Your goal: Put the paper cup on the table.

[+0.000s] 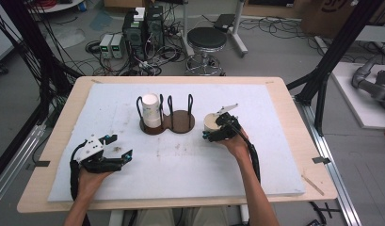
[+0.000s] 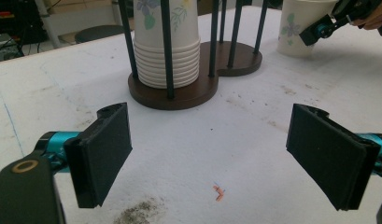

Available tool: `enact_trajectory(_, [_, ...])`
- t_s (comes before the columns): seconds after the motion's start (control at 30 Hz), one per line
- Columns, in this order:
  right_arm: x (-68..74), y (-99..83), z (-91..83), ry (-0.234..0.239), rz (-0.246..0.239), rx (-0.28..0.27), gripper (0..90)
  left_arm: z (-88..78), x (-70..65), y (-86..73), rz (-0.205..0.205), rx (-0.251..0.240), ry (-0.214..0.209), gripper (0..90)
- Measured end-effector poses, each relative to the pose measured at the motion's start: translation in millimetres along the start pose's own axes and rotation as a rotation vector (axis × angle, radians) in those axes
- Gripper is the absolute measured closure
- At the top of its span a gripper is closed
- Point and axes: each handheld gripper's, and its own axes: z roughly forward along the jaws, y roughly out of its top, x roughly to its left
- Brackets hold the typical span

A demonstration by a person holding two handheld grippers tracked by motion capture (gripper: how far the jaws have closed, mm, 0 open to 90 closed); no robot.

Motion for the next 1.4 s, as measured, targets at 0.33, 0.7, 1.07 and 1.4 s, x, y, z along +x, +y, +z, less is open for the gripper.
enact_trajectory(0.33, [2.1,-15.7,-19.1,-0.016,0.007,-0.041,17.1,0.0,-0.1,0.0,-0.002,0.001,0.000,13.9])
enact_trajectory(0.7, [6.5,-52.8,-59.5,0.007,0.031,-0.201,17.2,0.4,-0.1,0.2,0.002,0.004,0.003,14.0])
enact_trajectory(1.07, [8.7,-101.7,-73.3,-0.027,0.045,-0.379,17.2,1.1,0.0,0.4,-0.006,0.013,0.015,13.9])
enact_trajectory(1.4, [5.9,-120.0,-77.2,-0.054,0.071,-0.395,17.3,0.4,0.4,0.3,-0.004,0.005,0.012,13.9])
